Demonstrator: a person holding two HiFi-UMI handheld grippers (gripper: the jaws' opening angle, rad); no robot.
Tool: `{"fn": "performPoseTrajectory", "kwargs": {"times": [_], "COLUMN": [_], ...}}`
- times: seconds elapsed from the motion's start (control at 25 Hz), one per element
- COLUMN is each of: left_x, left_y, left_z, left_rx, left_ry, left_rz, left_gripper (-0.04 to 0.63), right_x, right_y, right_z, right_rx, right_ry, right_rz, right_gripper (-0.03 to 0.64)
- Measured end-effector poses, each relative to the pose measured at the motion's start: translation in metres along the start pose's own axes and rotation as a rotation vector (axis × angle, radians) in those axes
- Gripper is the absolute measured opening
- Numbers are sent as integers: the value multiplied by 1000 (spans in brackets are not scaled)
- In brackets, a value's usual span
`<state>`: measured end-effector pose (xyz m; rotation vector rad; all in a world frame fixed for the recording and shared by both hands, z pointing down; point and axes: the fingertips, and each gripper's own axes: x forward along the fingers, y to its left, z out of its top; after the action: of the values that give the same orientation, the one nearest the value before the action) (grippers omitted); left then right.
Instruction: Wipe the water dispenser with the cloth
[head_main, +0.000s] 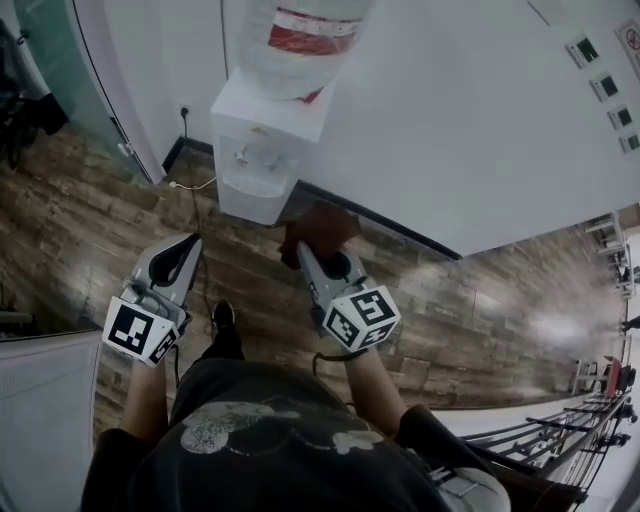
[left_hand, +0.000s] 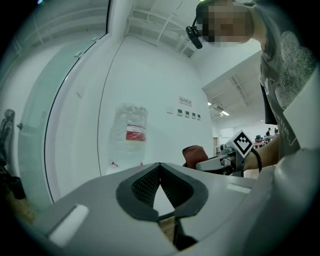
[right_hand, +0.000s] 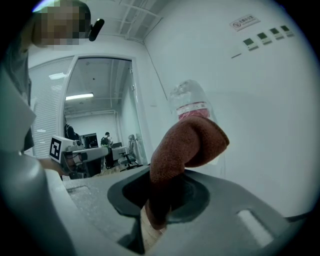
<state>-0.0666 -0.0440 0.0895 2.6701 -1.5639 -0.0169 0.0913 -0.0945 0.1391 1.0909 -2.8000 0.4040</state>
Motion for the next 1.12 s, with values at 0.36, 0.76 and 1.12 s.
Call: {"fn": "performPoseTrajectory", "kwargs": {"times": [0.36,0.76,1.12], "left_x": [20,45,92], "left_y": [92,156,227], "left_z": [-7,-23,-27], "left_rx": [-62,-105,-92], "left_ry": [7,52,99], "left_rz": [-44,-16,96], "left_gripper": [18,18,18], "right_x": [115,224,340], "right_y": [23,26,4], "right_z": [-1,-27,-59], "right_rx": [-32,-40,-39], "right_ry": [94,210,349], "right_rz": [4,52,168], "right_gripper": [61,60,61]}}
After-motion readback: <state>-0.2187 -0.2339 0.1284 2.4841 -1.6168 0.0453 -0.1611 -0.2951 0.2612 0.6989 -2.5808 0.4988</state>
